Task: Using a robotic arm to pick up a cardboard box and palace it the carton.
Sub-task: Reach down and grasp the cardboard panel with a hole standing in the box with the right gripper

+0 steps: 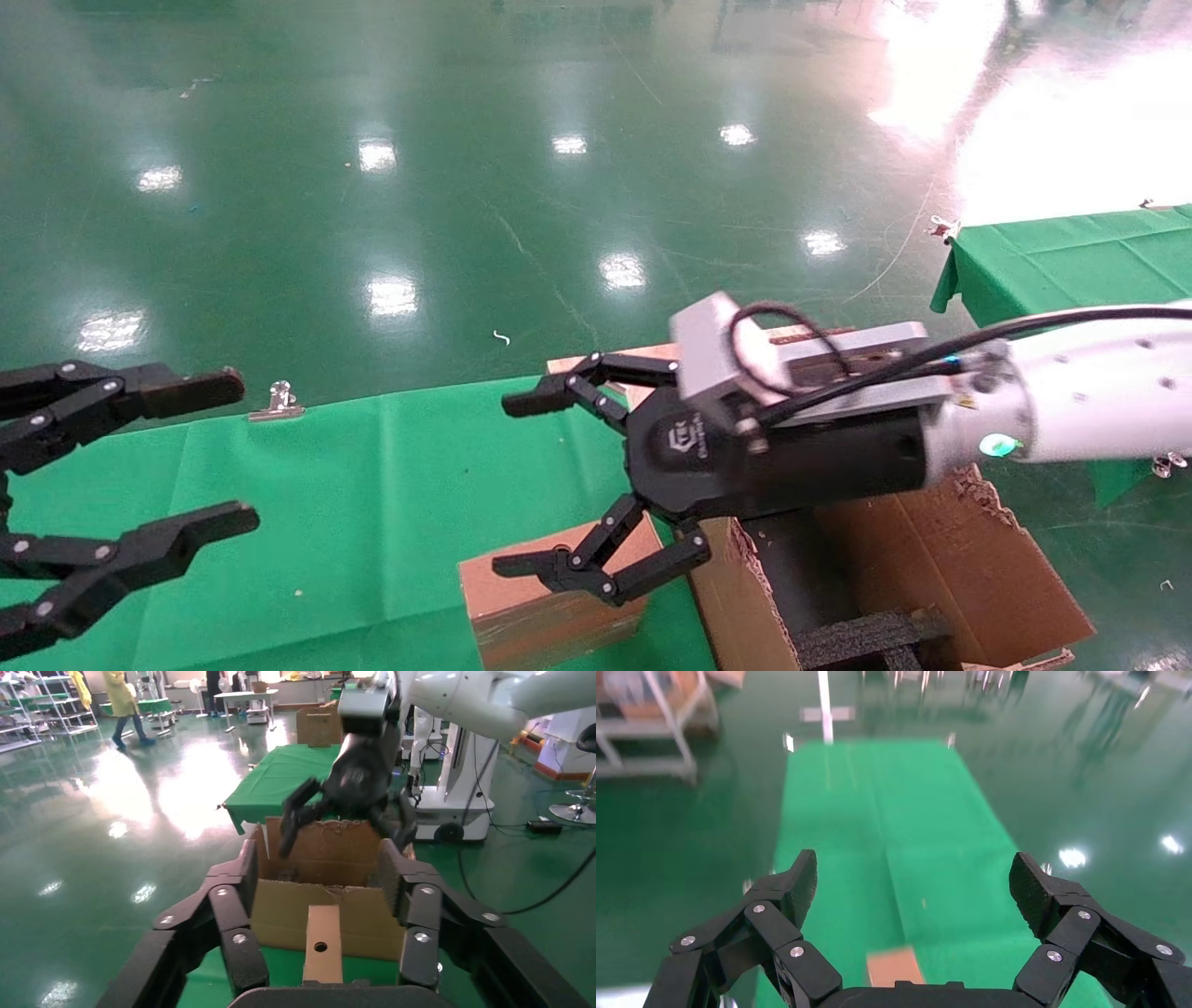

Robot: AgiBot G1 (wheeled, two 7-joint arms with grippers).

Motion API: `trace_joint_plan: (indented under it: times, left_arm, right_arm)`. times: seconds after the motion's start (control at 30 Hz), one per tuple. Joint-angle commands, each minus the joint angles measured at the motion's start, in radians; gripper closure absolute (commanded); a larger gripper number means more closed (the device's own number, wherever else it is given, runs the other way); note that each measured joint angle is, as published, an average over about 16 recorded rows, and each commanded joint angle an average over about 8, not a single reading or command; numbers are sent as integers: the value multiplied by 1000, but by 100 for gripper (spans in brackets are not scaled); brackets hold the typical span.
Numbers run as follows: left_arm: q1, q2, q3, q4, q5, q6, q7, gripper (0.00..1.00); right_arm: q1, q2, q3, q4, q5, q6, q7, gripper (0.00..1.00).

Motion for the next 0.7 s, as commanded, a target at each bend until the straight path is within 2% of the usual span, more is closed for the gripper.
trace_joint_plan:
  times: [0.03,0.27,0.7]
  left_arm:
    - [0,0,0,0,0,0,0,100]
    - [0,0,0,0,0,0,0,100]
    - [0,0,0,0,0,0,0,100]
  right_arm:
    - [39,-17,-31,-18,-63,-13,4,0]
    - [150,-84,-157,-65,-222,-46,-5,0]
    - [287,-182,-384,-151,-355,-46,-56,0]
